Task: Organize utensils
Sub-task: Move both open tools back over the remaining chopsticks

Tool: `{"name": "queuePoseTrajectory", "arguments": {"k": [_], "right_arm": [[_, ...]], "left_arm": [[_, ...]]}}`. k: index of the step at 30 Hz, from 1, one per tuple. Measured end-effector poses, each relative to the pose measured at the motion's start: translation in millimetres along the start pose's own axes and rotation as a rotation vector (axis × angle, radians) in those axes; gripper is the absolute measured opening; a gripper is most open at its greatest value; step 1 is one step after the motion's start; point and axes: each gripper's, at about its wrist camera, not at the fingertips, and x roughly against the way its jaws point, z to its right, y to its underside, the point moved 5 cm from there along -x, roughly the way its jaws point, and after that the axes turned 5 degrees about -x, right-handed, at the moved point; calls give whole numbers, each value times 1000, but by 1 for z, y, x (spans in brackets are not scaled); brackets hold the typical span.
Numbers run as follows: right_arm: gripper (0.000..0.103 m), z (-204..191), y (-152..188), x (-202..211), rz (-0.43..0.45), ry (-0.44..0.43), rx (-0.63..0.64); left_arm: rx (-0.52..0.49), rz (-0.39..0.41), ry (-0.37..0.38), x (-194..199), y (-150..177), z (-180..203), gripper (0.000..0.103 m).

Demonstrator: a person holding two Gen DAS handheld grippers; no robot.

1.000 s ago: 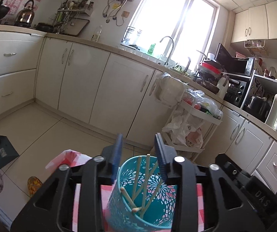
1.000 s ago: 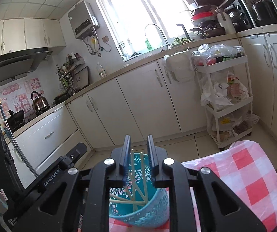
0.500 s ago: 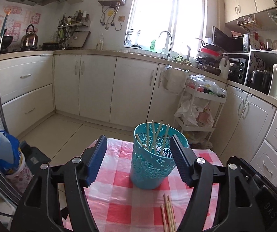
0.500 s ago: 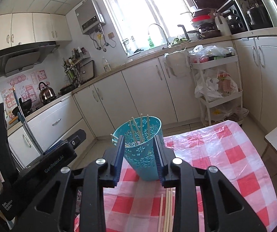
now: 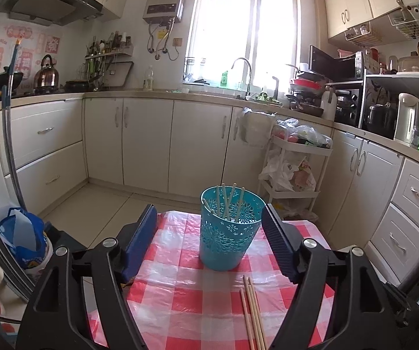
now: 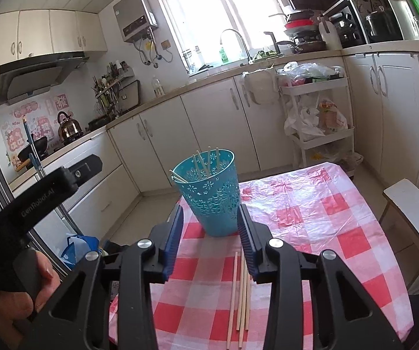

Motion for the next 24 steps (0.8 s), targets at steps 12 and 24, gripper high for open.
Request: {"name": "queuePoseTrajectory", "arguments": {"k": [12, 24], "right_arm": [[44, 5, 22, 26, -46, 35, 12], [29, 49, 97, -33, -303, 154, 94]], "left_arm": [[-31, -6, 3, 37, 5, 9, 75], [-6, -253, -29, 25, 86, -30, 84]]}}
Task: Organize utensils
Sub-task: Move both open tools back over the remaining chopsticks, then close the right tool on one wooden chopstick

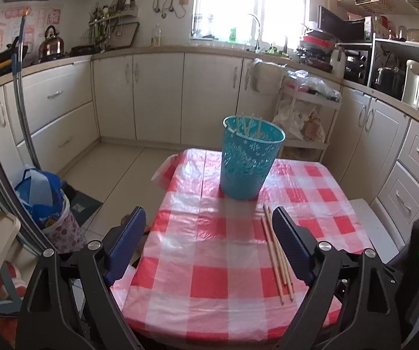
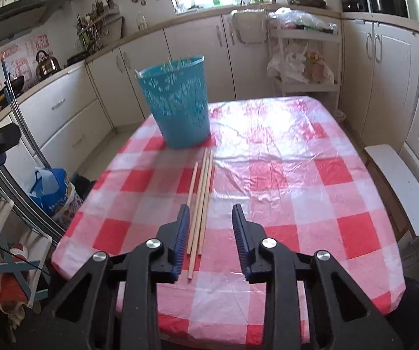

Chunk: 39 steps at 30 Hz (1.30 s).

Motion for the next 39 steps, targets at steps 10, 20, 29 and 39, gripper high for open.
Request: {"name": "queuePoseTrajectory", "arguments": {"k": [10, 20, 29, 39], "right_arm": [[21, -6, -17, -91, -105, 22, 21], [17, -4, -38, -138, -167, 54, 63], [6, 1, -29, -127, -214, 66, 168], [6, 41, -8, -90, -208, -18, -7]], "left_arm": [[9, -117, 6, -52, 26, -12, 84], [2, -185, 41, -98, 35, 1, 84], [-65, -233, 97, -134, 39, 36, 84], [-152, -331, 135, -197, 49, 83, 80]]}}
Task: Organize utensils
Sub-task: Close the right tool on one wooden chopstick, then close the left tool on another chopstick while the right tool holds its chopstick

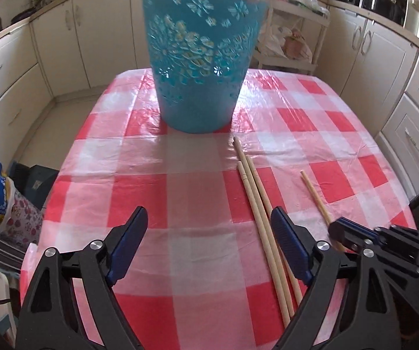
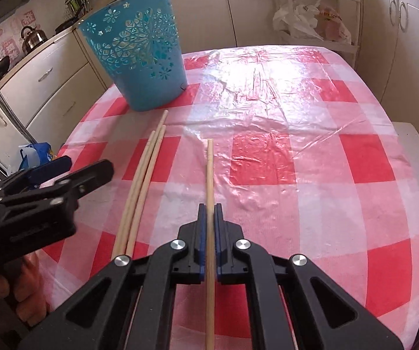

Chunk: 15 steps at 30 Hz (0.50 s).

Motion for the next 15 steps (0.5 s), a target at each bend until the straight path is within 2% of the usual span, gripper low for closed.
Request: {"name": "queuePoseTrajectory", "arguments": {"k": [6, 11, 15], "right_arm": [[6, 3, -1, 0, 6, -34, -41], [6, 4, -1, 0, 10, -39, -52], [6, 1, -2, -1, 6, -26, -33]], "left_arm": [[-44, -46, -30, -21, 1, 6, 77], [-64, -45, -34, -23, 0, 10, 77], [-81, -59, -43, -25, 2, 9, 71]]}}
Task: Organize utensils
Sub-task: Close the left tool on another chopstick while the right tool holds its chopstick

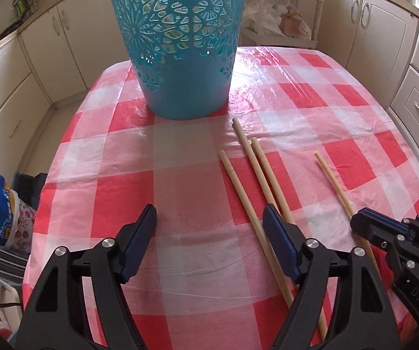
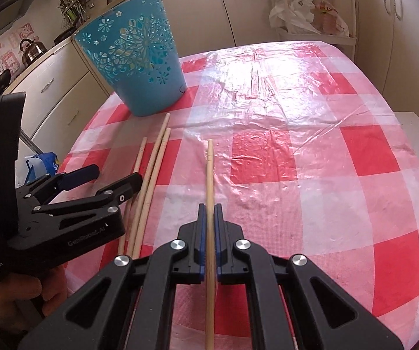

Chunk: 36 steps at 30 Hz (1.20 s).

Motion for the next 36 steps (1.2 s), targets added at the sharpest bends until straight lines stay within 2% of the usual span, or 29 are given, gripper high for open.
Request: {"name": "queuePoseTrajectory", "arguments": {"k": [2, 3, 5, 7, 10, 12, 14, 15, 17, 19, 22, 26, 28, 31, 34, 36], "right_arm": [[6, -3, -2, -2, 0, 6, 18], [6, -5, -3, -4, 3, 13, 28], [6, -9, -7, -8, 12, 40, 62], [6, -13, -7, -10, 21, 65, 89], [6, -7, -8, -9, 4, 41, 16], [6, -1, -6, -8, -11, -1, -76], [6, -2, -3, -5, -27, -20, -99], [6, -5, -2, -5, -28, -20, -88], [6, -12, -3, -3, -16, 7, -35], [10, -17, -5, -4, -5, 23, 4], [14, -25, -11, -7, 0, 52, 66], [14, -26, -12, -18, -16, 88, 121], [13, -26, -14, -20, -14, 91, 134], [6, -21, -16, -20, -22, 85, 123], [6, -19, -18, -21, -41, 70, 111], [6, -21, -18, -21, -51, 80, 128]], "left_arm": [[-7, 2, 7, 1, 0, 0, 67], [-11, 6, 11, 1, -1, 0, 62], [-36, 21, 32, 2, -2, 3, 48], [-76, 28, 66, 3, -3, 8, 30], [-182, 42, 128, 5, -3, 15, 15], [-306, 51, 156, 7, -2, 22, 11], [-433, 50, 205, 9, -1, 25, 10], [-454, 36, 236, 10, -2, 23, 10], [-467, 3, 290, 10, -4, 15, 10], [-463, -11, 291, 10, -3, 8, 10], [-392, -18, 300, 11, -3, -2, 10], [-332, -16, 275, 6, -6, -3, 10], [-319, -16, 249, 3, -10, 1, 14], [-284, -29, 203, -4, -16, 3, 20], [-259, -47, 188, -6, -20, 3, 21], [-263, -54, 163, -7, -21, 4, 25]]}}
